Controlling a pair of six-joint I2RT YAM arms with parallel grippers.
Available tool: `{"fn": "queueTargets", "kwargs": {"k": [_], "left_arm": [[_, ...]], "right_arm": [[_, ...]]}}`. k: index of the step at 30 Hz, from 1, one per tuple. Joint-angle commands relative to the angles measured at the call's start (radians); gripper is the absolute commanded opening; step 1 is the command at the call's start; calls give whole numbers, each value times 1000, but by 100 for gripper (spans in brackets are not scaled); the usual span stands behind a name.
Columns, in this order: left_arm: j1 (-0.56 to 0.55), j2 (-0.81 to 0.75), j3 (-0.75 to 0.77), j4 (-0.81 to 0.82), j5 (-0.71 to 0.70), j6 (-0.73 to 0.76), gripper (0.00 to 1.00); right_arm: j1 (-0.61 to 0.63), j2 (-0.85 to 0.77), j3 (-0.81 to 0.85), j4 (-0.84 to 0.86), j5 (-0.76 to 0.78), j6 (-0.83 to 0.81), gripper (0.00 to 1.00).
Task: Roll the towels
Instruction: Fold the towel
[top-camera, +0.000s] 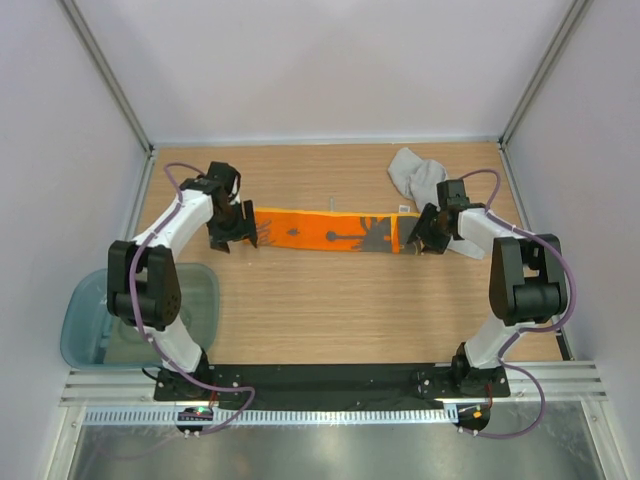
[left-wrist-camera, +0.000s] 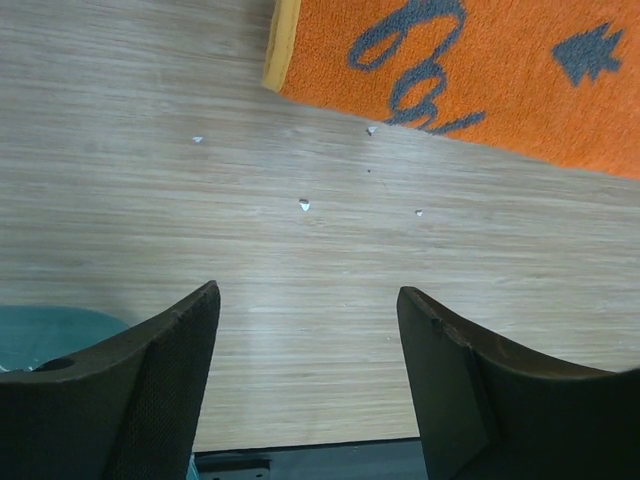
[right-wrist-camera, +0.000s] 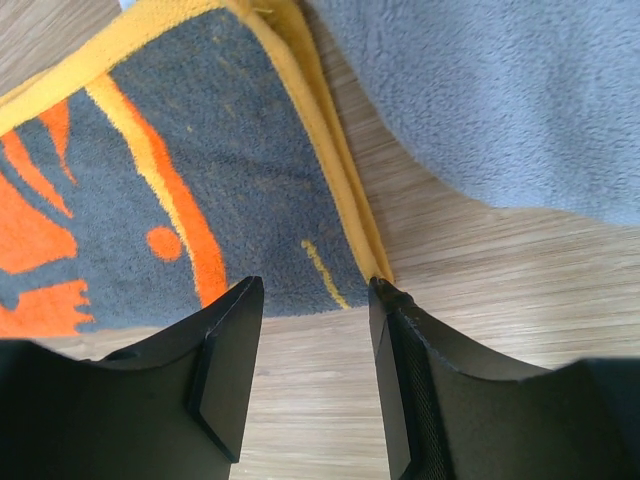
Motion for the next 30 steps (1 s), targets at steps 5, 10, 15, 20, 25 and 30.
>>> {"fn": "queueTargets", "kwargs": {"k": [5,10,15,20,25,30], "left_arm": [[-117,8,132,54,12,-56,66],[-259,148,278,38,15,-99,58],[-342,284,419,69,73,-151,31],[-407,418,532,91,112,-177,16],[-453,496,606,86,104,-192,10],[-482,536,592,91,76,-192,9]], "right_arm": [[-14,1,-11,32,51,5,55],[-14,16,-17,29,60,-9,56],[-20,21,-26,20,74,-24,56],[-20,-37,-63,6,80,-26,57],[-21,-105,-112,-6,78,-23,59],[-20,-156,-129,-22,97,-32,63]]}}
